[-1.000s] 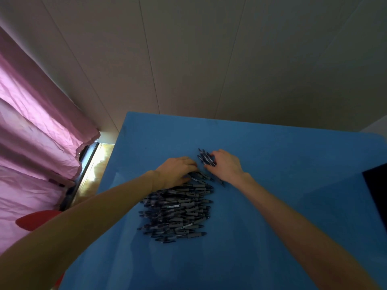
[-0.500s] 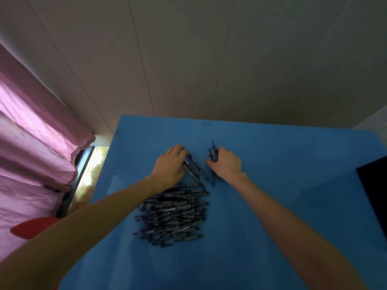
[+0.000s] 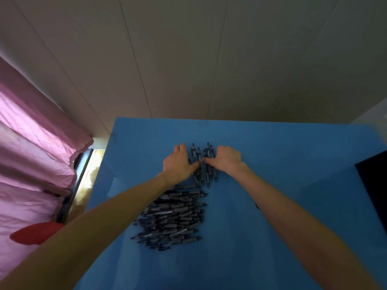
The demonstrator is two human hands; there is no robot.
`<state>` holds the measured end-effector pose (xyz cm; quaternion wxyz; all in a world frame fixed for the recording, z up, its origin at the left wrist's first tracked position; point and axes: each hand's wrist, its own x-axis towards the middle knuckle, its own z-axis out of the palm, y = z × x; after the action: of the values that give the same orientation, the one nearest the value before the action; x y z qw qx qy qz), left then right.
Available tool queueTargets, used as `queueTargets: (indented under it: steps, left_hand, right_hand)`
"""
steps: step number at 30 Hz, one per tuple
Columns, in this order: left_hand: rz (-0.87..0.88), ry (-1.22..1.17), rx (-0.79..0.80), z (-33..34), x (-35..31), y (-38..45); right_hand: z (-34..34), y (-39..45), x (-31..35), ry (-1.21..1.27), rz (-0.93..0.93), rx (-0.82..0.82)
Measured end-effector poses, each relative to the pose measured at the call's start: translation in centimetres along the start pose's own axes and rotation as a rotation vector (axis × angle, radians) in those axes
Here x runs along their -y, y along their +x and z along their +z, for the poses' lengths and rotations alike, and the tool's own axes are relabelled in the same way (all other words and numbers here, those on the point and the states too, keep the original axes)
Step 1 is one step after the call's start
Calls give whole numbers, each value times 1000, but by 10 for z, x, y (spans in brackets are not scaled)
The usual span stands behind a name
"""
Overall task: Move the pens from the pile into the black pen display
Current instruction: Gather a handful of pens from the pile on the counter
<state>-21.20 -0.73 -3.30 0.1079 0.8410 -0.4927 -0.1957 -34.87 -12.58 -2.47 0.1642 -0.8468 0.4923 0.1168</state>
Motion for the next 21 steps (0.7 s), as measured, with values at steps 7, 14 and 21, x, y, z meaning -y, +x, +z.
queueTargets:
  steps: [7, 14, 21]
  left_hand:
    - [-70, 171, 57, 3, -10, 4]
    - [-42, 85, 82, 7, -32, 12]
    - [-9, 128, 117, 14, -44, 22]
  right_hand:
    - [-2, 3, -5, 64, 32, 40]
    - [-13, 9, -15, 89, 110, 150]
    - [-16, 12, -10, 87, 111, 185]
